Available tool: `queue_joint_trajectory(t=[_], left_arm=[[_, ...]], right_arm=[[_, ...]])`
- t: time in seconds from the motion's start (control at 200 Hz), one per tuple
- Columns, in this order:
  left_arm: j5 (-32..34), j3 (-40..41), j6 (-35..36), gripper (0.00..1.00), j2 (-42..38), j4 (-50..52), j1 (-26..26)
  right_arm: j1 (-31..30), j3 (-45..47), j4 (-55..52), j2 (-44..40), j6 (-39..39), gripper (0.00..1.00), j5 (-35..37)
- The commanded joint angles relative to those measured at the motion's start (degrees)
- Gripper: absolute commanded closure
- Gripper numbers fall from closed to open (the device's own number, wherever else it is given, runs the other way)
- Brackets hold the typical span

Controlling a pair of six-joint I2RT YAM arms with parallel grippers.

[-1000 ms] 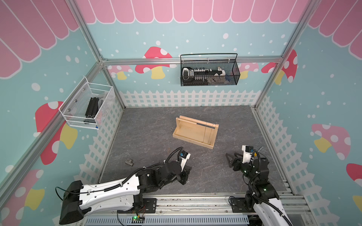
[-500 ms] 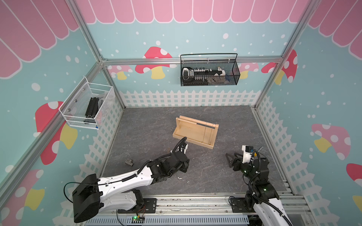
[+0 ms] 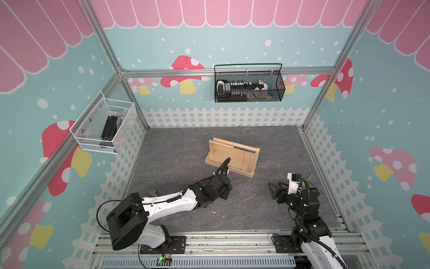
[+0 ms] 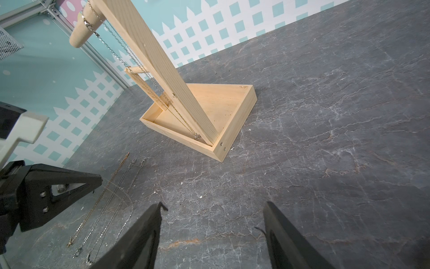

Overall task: Take the necklace off the jewelry display stand
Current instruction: Place the necklace at the center of the board.

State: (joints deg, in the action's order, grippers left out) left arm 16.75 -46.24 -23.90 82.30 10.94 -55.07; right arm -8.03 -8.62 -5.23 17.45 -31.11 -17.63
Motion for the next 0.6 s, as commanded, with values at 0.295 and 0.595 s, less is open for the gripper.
queue_joint_trajectory(t=[0.295, 0.595], left_arm=[[1.1, -3.6, 2.1, 1.00, 5.8, -1.2, 2.1], [1.2, -5.9, 1.9, 1.00, 10.0, -1.6, 2.9]], right_arm=[[-0.5, 0.4, -0.2, 0.0, -0.3, 0.29, -0.5], [-0.4, 0.4, -0.2, -0.1, -0.4, 0.29, -0.5]])
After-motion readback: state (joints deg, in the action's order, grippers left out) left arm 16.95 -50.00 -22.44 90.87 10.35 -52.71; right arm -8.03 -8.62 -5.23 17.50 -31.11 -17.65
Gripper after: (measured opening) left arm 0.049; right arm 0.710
